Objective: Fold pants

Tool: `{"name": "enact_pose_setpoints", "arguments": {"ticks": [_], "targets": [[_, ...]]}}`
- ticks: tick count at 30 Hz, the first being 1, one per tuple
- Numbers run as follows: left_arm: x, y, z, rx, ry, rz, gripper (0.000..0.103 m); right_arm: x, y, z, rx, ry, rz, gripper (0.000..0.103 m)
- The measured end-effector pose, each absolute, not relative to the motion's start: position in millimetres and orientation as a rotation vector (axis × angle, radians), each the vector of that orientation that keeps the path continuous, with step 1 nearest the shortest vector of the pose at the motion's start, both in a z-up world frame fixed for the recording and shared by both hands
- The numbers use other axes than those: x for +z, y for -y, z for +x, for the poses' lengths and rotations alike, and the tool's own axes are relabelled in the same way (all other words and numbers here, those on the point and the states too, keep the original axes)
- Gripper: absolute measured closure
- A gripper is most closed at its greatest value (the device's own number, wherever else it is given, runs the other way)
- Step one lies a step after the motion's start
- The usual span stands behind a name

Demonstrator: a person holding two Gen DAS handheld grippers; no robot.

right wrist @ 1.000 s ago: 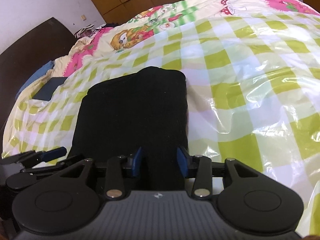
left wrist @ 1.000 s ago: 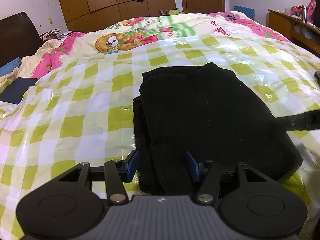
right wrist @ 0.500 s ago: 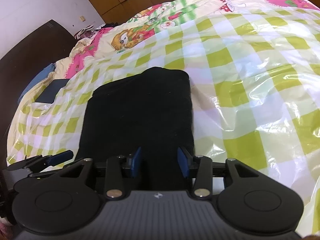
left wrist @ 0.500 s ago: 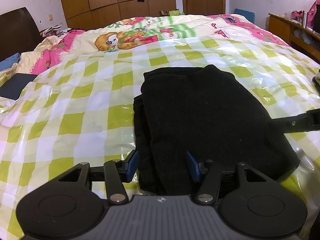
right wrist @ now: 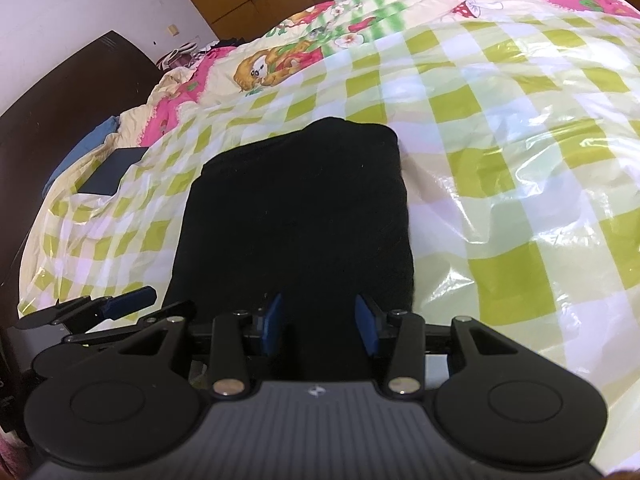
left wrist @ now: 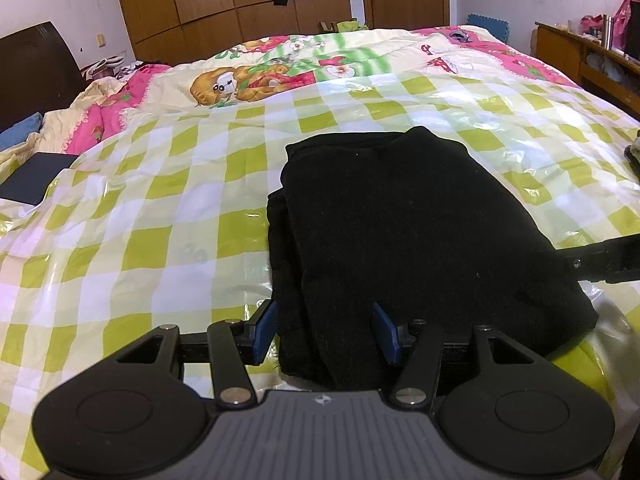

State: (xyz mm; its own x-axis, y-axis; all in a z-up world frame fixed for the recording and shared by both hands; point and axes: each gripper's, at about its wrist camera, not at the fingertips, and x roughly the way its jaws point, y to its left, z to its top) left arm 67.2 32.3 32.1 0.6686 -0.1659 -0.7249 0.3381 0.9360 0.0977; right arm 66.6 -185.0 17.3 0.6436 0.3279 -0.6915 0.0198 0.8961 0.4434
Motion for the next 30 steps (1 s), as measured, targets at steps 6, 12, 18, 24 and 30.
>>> {"name": "enact_pose_setpoints", "arguments": {"ticks": [6,12,18,24,30], "targets": [[29.4,-29.2,68.2,-0.285,-0.798,0.240,0.036,12.4,185.3,67.9,0.183,-0.871,0.439,0.060],[27.4,-29.3,67.6,-0.280,-0.806,0.237,0.035,6.1,180.8,65.0,0.182,-0.885,0.424,0.060],[31.2,-28.6,62.5,-0.272,-0.797,0.245,0.035,8.4,181.4,59.5,0.183,-0.878,0.439,0.060],[33.6,-29.0,56.9,-0.264,-0.794,0.252,0.036,8.4,181.3,55.6,0.187,-0.874,0.444,0.059],[34.5,-28.3,53.3,-0.260,-0.792,0.259,0.036,7.8,180.3,49.8,0.190,-0.867,0.449,0.059]]}}
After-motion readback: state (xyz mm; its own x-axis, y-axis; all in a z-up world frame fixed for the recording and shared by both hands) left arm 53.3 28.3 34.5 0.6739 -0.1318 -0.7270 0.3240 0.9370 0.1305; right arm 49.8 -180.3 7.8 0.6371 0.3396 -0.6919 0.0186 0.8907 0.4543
